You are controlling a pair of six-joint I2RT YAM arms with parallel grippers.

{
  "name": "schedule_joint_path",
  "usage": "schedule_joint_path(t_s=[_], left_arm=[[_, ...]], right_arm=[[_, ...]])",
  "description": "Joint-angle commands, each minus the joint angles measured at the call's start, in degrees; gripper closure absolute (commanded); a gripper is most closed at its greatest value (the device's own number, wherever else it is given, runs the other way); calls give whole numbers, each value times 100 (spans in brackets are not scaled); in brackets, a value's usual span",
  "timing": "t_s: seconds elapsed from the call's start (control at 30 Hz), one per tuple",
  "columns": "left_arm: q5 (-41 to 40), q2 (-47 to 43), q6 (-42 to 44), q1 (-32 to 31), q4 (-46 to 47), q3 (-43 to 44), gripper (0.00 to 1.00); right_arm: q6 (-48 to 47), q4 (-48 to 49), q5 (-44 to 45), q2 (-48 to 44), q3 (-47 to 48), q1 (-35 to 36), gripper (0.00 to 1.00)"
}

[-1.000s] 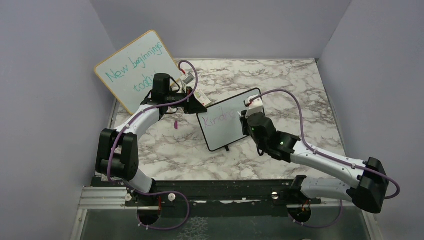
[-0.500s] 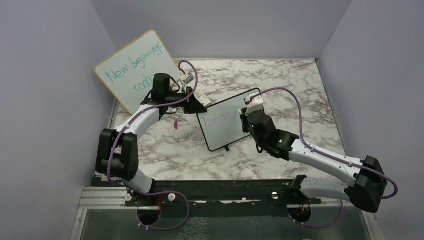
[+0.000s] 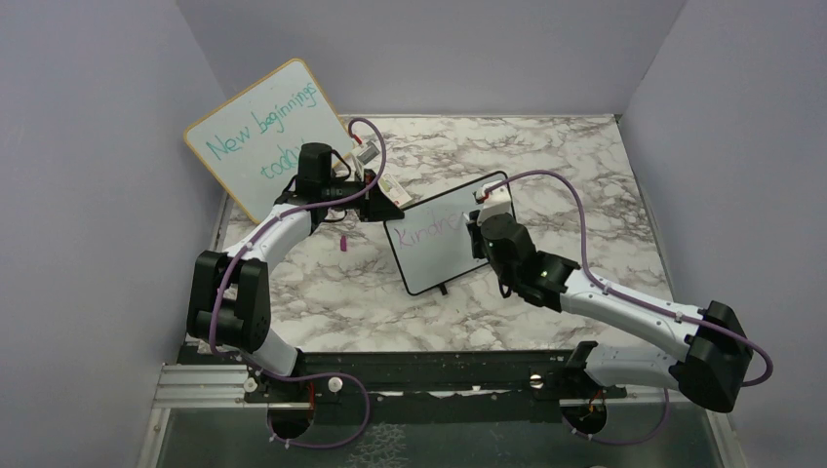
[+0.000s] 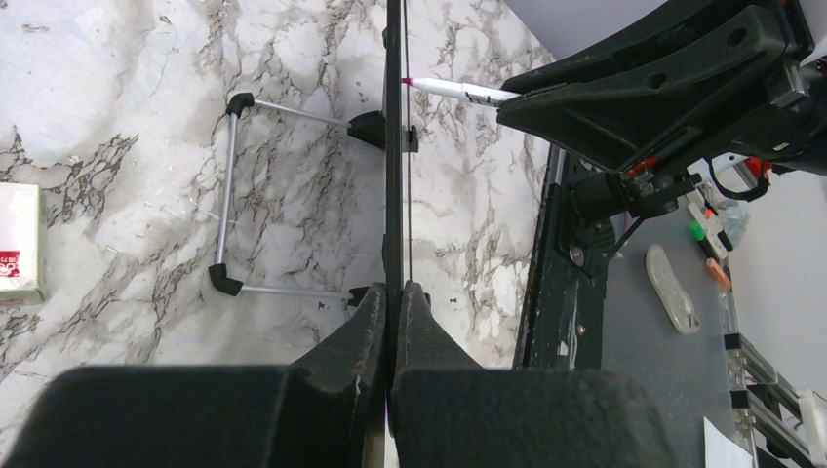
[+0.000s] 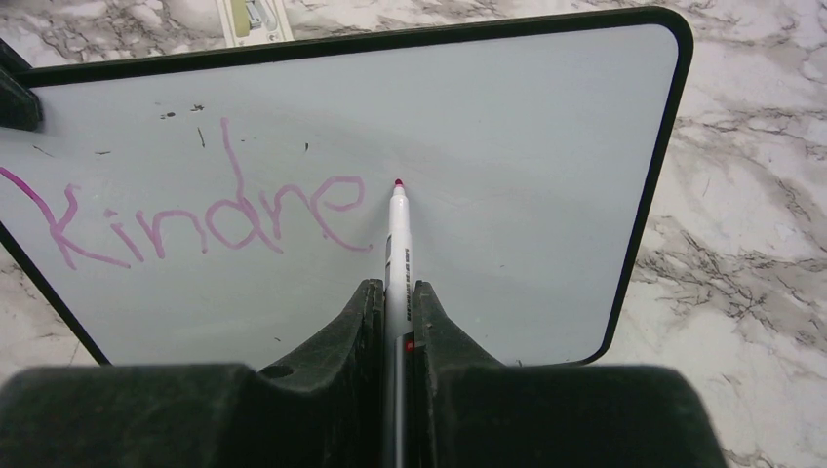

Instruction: Write a sentence on the whiteboard

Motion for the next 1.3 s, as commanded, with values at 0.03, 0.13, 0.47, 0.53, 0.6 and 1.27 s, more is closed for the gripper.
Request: schedule_joint_path(t_s=[0.03,0.13,0.47,0.53,0.6,1.27], left_arm=[[-47,242,232,-104,-444,-49,100],[-57,237,228,-109,-450,-43,100],[-77,255,222,-109,-452,-40,100],[-83,247,219,-109,-452,-40,100],[-92,254,222,-109,-454,-40,100],[-110,255,231,-109,-487,-40,100]], right_arm=[[-72,384,-256,97,102,-53,100],[-72,429,-310,105,78,-58,100],[-26,242,-476,139,106,-58,100],[13,121,-498,127,104,-59,100],[39,31,-538,85,64,-56,100],[277,-546,2,-57,-76,-58,100]])
